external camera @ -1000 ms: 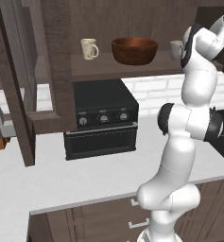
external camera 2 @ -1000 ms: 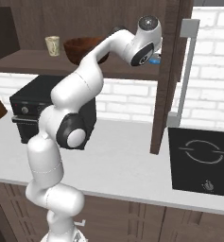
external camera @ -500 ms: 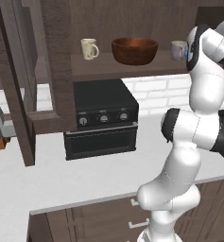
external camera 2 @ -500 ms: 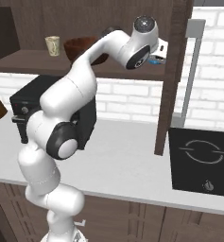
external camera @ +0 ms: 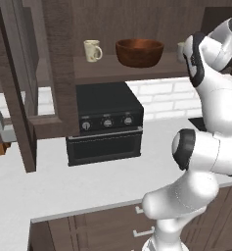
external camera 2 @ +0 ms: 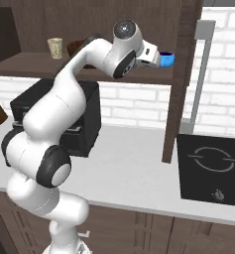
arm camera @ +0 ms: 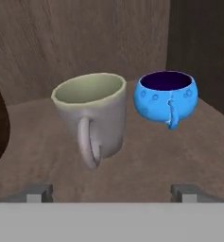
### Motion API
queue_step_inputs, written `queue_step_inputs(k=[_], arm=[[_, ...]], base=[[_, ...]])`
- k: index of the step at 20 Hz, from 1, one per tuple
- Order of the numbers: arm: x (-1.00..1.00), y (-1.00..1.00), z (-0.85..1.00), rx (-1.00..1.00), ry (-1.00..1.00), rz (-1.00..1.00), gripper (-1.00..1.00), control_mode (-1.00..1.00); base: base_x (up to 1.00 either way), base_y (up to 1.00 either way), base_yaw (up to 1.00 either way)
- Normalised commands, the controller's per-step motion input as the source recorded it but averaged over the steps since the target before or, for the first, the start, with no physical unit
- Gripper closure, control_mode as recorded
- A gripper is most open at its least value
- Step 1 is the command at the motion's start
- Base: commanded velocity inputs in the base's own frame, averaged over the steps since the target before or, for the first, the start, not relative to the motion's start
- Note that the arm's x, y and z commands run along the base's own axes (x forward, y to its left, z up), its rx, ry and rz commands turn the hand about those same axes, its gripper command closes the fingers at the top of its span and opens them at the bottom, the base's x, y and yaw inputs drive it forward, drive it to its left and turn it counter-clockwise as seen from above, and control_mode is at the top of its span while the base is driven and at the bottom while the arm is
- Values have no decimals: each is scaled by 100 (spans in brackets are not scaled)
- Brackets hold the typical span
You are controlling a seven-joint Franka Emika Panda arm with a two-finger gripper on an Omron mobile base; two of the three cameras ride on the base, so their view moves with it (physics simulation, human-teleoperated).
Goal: Gather all objects into one cabinet and sort the glasses and bowls to opposite sides.
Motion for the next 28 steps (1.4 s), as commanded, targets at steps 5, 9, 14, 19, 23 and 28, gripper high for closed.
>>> queue_step_inputs(k=[5, 9, 14, 19, 23, 28], arm=[[-29, 63, 13, -1, -4, 0, -100, -100], [-26, 35, 42, 0, 0, 0, -100, -100], [-41, 23, 40, 0, 0, 0, -100, -100], [-54, 33, 15, 0, 0, 0, -100, -100], [-44, 59, 4, 0, -2, 0, -100, -100], [-38, 84, 0, -1, -2, 4, -100, -100]], base=[[0, 0, 0], [0, 0, 0], [0, 0, 0], [0, 0, 0], [0, 0, 0], [0, 0, 0]])
